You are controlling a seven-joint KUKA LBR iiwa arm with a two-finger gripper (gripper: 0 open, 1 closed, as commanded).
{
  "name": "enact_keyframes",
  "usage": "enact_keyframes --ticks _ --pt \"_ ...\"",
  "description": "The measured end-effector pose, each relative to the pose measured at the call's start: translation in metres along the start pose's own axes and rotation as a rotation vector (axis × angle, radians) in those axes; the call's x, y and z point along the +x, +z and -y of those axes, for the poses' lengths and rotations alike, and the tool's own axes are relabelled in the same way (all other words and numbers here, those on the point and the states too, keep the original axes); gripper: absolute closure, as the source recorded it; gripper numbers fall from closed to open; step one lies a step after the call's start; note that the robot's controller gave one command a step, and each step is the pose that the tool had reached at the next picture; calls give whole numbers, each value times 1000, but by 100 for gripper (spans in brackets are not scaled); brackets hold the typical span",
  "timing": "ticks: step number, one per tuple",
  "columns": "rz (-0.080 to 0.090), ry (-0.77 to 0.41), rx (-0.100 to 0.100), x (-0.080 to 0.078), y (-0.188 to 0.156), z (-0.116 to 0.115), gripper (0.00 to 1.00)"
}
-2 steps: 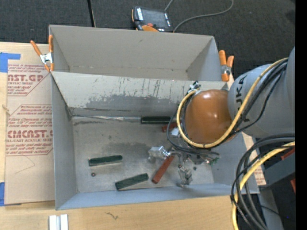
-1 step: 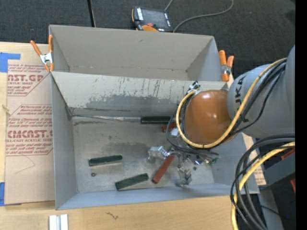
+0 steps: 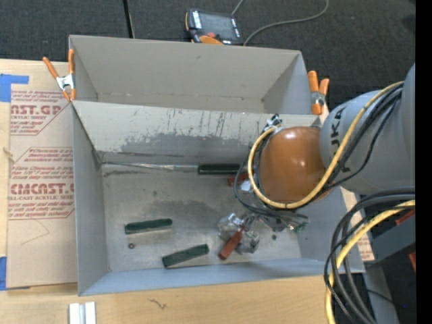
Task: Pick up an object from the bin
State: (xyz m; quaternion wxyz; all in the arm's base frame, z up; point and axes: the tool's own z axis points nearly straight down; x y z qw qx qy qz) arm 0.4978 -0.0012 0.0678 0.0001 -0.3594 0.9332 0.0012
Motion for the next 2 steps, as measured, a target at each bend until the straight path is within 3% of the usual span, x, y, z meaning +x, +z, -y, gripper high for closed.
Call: enact_keyframes --ticks 2 --pt "2 1 3 -2 -50 -1 100"
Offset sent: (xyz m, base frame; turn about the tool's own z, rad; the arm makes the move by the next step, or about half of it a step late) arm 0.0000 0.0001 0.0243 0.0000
